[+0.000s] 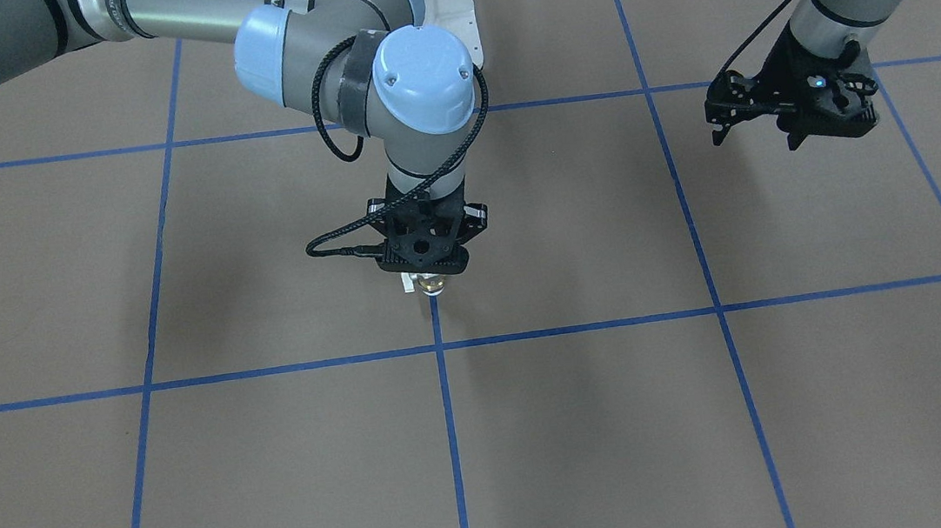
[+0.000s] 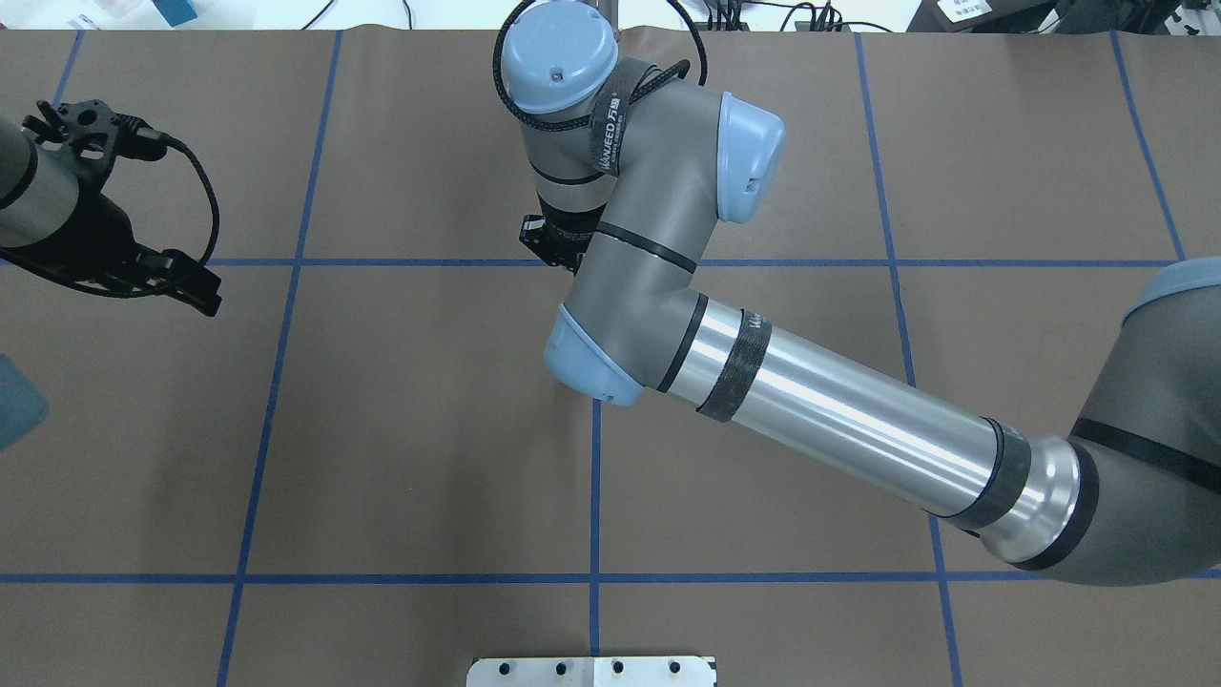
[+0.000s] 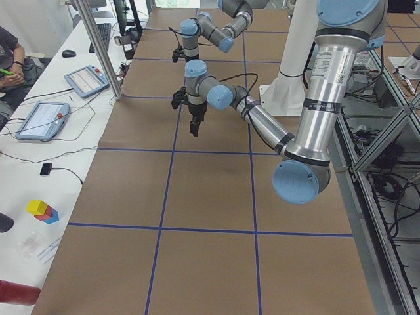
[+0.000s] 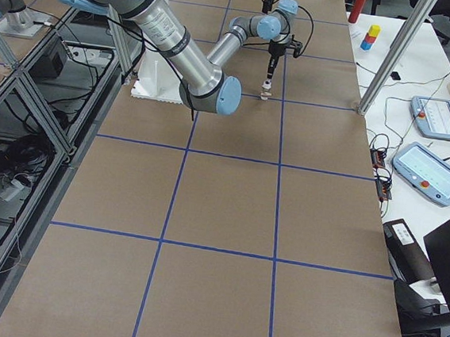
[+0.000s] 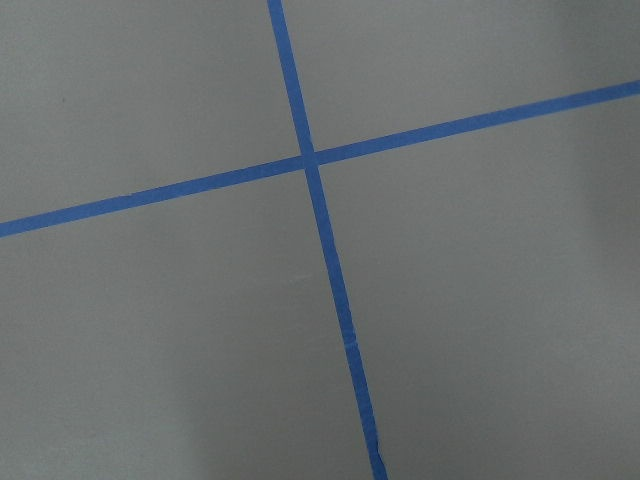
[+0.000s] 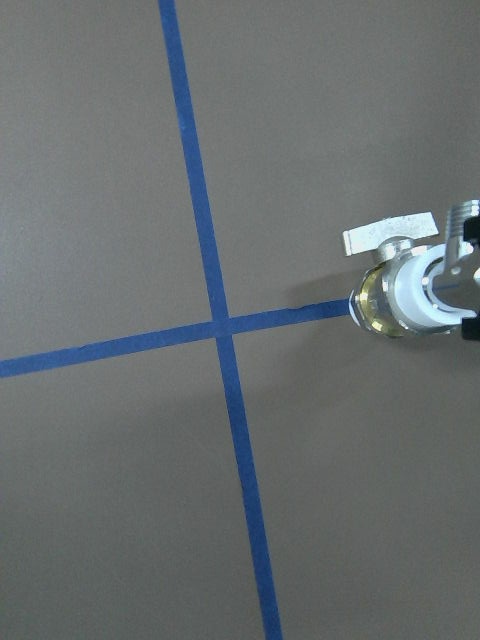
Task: Assemble PPR valve and pipe with both arms
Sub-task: 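Press the chrome fitting down onto the valve top with the right gripper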
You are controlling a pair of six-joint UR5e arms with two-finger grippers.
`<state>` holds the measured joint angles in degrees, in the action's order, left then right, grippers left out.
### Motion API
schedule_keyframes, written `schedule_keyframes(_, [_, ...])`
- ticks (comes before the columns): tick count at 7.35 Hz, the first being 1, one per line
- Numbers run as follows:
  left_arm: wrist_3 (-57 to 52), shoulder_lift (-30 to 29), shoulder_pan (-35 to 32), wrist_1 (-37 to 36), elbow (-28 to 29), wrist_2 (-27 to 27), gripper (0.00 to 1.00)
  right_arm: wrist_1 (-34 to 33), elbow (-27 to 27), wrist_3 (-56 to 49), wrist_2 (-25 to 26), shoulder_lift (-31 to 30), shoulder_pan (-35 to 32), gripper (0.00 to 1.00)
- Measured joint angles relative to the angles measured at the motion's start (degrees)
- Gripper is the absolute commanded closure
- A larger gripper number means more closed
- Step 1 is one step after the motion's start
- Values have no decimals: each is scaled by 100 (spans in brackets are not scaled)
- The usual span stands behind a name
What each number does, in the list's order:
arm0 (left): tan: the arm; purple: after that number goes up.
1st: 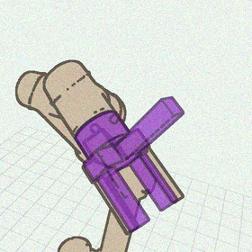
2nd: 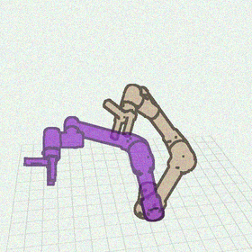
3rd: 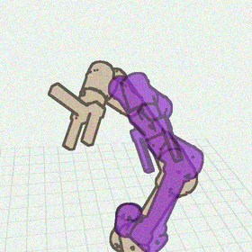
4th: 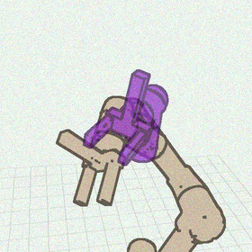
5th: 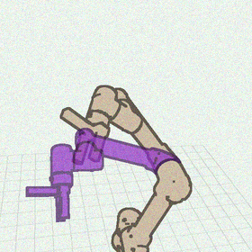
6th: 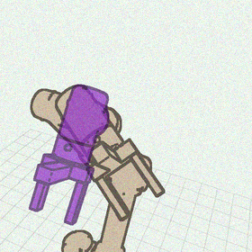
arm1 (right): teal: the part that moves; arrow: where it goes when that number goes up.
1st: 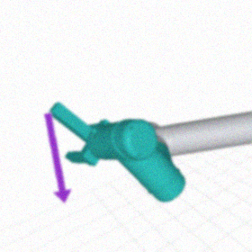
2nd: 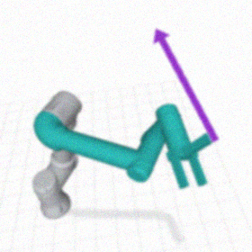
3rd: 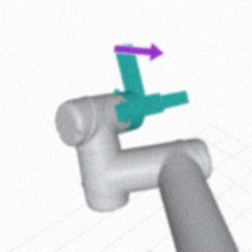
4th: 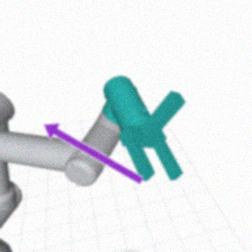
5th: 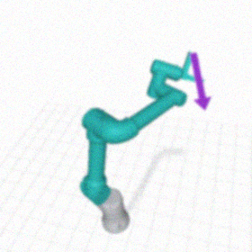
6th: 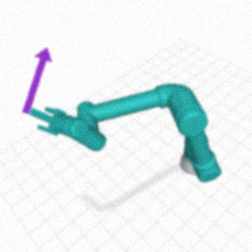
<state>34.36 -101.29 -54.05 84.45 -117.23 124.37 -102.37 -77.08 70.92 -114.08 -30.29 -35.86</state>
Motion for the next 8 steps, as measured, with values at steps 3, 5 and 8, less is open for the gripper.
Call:
schedule_keyframes(3, [0, 3, 0, -2, -5, 0, 1, 75, 0, 4, 8, -28, 42, 100])
schedule_keyframes(5, [0, 4, 0, -4, -3, 0, 1, 92, 1, -4, 9, -44, 50, 74])
schedule_keyframes(8, [0, 4, 0, -3, -3, 0, 1, 103, 3, -106, 9, -67, 45, 17])
